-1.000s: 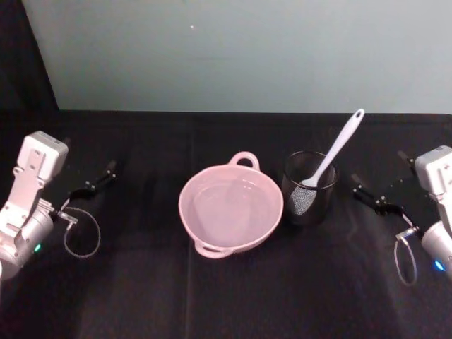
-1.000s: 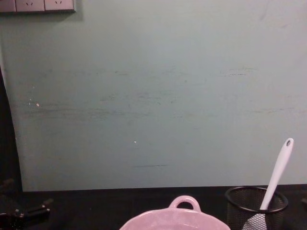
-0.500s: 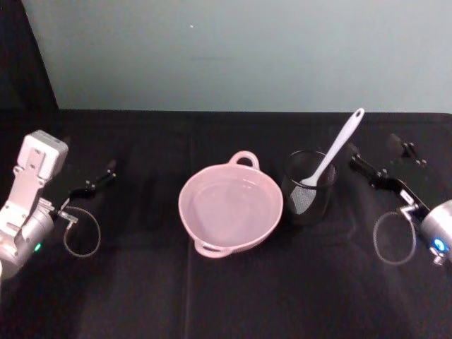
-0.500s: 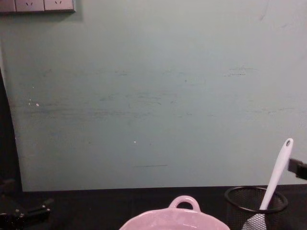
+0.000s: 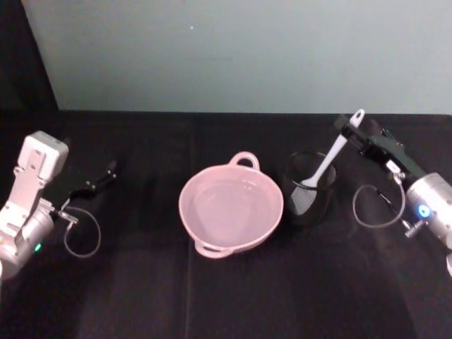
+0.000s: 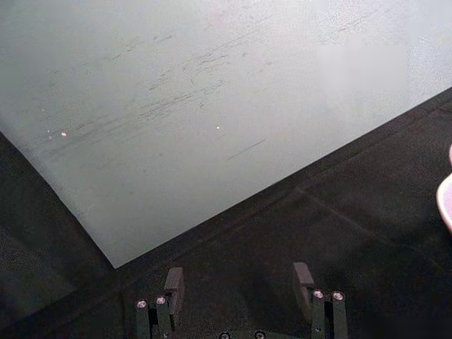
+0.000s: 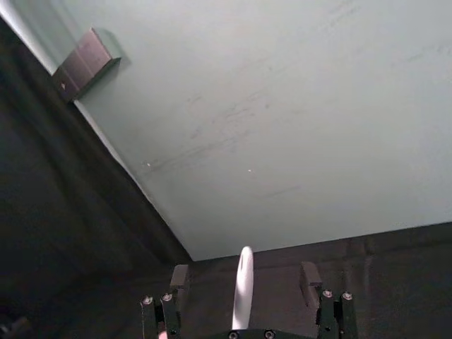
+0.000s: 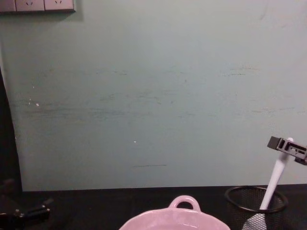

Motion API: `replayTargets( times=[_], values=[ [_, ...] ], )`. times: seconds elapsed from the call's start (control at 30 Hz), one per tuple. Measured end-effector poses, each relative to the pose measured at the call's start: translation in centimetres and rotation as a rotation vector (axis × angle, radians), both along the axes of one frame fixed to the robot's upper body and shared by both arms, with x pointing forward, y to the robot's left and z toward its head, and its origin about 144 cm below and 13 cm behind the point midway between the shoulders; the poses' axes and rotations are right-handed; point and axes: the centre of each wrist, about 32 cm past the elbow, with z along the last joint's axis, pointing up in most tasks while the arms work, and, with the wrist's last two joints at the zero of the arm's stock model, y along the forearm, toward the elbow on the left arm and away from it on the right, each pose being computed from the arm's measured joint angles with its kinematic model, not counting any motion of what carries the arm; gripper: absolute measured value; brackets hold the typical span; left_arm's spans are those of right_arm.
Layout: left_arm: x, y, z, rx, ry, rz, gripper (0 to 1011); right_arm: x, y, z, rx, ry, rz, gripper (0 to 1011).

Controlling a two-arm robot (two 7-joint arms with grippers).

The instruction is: Use the one hand to pick up the spoon and stir the clear water in the bowl.

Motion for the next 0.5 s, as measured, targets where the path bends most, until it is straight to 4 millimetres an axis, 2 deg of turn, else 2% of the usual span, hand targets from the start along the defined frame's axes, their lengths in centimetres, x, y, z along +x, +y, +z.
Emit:
replayTargets(
  times=[0.2, 0.5],
  values=[
    [0.0, 0.0, 0.0, 0.0, 0.0, 0.0, 1011, 1.2, -0.1, -0.3, 0.077, 0.046, 0.01, 967],
    [0.0, 0.0, 0.0, 0.0, 0.0, 0.0, 1011, 1.4, 0.2, -0.6, 0.121, 0.043, 0.019, 734]
  ],
)
